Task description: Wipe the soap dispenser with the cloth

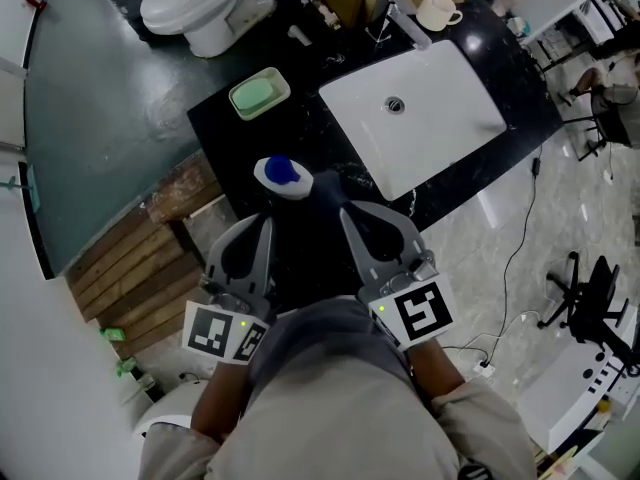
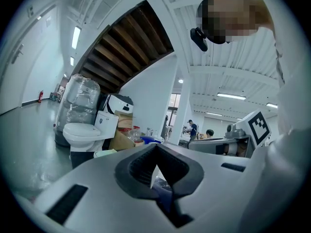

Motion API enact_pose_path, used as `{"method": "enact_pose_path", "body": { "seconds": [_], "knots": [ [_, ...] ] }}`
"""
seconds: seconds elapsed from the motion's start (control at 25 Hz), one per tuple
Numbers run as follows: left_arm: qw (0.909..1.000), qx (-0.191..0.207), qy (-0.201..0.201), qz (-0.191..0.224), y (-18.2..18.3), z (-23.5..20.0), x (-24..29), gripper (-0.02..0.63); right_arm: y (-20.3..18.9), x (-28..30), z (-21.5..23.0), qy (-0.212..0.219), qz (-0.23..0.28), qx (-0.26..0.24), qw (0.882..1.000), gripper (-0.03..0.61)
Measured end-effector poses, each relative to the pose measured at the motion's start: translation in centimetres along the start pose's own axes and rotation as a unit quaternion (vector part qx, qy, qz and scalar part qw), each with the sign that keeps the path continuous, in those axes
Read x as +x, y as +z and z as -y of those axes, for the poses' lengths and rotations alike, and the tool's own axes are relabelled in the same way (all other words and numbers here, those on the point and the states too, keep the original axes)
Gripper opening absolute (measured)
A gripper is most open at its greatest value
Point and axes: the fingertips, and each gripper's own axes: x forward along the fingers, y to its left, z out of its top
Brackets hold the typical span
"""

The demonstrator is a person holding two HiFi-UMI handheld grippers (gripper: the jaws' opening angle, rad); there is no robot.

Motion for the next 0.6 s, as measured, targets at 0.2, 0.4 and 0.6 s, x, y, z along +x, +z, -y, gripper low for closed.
{"method": "enact_pose_path", "body": {
  "seconds": [0.2,0.4,0.6],
  "knots": [
    [1.0,0.001,0.004,0.002,0.9,0.4,-0.3,0.006,0.8,-0.8,-0.4,0.0,0.006,-0.001,1.0,0.0],
    [0.9999,0.0,0.007,0.008,1.7,0.8,-0.5,0.006,1.5,-1.5,-0.8,0.001,0.007,-0.007,1.0,-0.002],
    [0.9999,-0.004,0.009,0.008,1.8,0.9,-0.7,0.006,1.9,-1.7,-1.1,0.002,0.011,-0.015,1.0,-0.002]
  ]
}}
